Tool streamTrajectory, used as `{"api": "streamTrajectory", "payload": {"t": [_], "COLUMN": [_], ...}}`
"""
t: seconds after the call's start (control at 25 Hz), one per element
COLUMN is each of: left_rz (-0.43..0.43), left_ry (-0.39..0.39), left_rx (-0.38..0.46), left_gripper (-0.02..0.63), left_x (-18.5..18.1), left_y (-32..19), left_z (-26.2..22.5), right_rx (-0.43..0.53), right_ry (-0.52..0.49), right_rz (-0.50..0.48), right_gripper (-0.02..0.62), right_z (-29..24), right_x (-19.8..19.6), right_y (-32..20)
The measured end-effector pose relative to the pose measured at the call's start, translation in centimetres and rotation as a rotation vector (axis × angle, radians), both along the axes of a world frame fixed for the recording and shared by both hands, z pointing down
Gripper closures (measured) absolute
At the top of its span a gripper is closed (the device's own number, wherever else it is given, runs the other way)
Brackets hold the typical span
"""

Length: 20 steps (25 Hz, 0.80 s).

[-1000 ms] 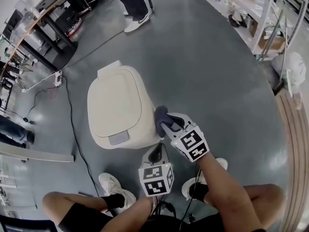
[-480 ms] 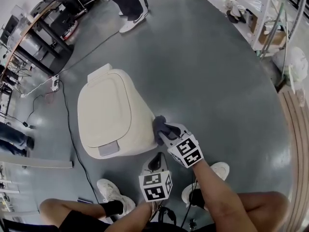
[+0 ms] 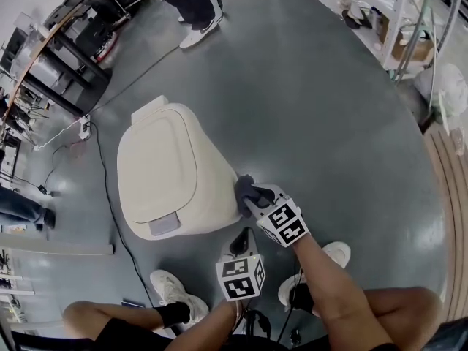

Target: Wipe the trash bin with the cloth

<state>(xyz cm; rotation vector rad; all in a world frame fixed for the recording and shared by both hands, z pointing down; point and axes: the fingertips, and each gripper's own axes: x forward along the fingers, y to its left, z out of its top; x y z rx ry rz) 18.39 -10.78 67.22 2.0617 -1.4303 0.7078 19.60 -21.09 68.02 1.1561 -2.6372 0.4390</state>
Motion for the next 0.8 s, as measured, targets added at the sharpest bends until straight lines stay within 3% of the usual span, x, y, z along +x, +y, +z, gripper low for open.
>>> {"api": "streamTrajectory", "payload": {"t": [0.2, 0.44, 0.8], "left_rz": [0.006, 0.02, -0.006], "left_ry": [0.009, 0.025, 0.096], "left_rx": [0.05, 0.151, 0.22], "left_gripper": [0.608, 0.608, 0.607], "left_x": [0.6, 1.5, 2.6], "left_y": [-0.7, -1.6, -3.0], "left_z": [-2.5, -6.7, -11.9], "right_rx": [0.043, 0.173, 0.342], "right_ry": [-0.037, -0.112, -0.158], "right_rz": [0.006, -0.032, -0.088], "right_gripper": [0.497, 0.497, 0.497], "right_z": [-2.7, -9.9, -18.5], "right_x": [0.7, 0.8, 0.7], "right_y": [-0.8, -2.8, -3.9]}}
